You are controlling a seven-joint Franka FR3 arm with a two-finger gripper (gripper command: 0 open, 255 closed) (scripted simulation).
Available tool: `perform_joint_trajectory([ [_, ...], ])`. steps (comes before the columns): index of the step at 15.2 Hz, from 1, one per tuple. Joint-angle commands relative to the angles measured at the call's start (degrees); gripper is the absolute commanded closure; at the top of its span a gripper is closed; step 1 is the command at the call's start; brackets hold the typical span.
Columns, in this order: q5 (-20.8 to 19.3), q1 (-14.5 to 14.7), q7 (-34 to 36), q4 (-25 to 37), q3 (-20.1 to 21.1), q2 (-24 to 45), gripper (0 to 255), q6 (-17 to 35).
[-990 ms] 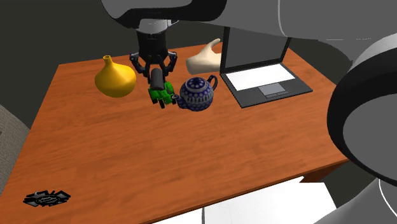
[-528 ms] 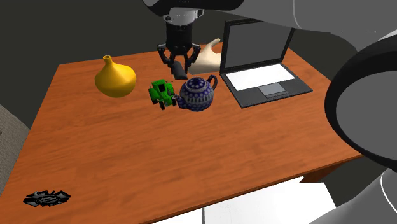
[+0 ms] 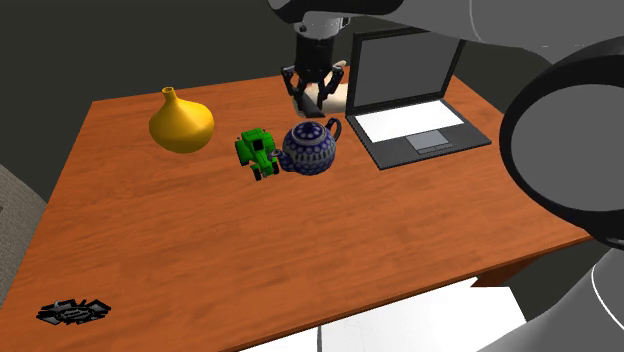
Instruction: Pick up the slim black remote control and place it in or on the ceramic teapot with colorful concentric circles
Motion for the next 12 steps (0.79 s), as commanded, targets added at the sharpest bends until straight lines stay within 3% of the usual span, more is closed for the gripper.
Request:
perform_joint_trajectory([
  [1, 0.0, -0.2, -0.3, -1.5, -0.1, 0.1, 255, 1.5],
  [8, -0.2, -0.2, -0.5, -6.3, -0.2, 0.7, 255, 7.0],
  [12, -0.2, -0.2, -0.5, -6.3, -0.2, 0.7, 255, 7.0],
])
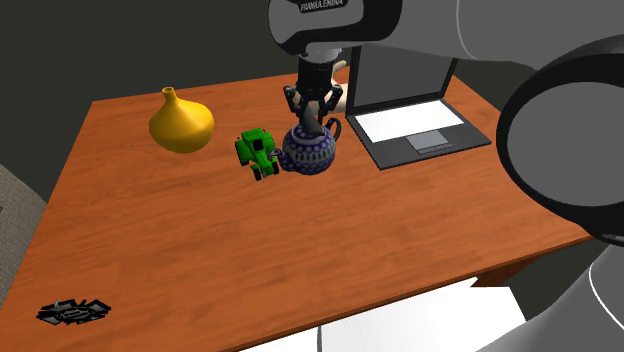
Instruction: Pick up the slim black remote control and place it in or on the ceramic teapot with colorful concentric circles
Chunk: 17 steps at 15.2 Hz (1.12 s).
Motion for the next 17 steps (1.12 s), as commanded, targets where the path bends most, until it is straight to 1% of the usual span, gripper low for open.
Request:
perform_joint_trajectory([
  [1, 0.0, 0.0, 0.0, -0.1, 0.0, 0.1, 255, 0.1],
  [4, 0.0, 0.0, 0.0, -0.1, 0.0, 0.1, 255, 0.1],
  [5, 0.0, 0.0, 0.0, -0.2, 0.0, 0.1, 0, 0.1],
  [10, 0.0, 0.0, 0.0, -0.1, 0.0, 0.1, 0, 0.1],
  [14, 0.3, -0.2, -0.2, 6.1, 0.0, -0.7, 0, -7.0],
  [17, 0.3, -0.2, -0.2, 6.1, 0.0, -0.7, 0, -7.0],
])
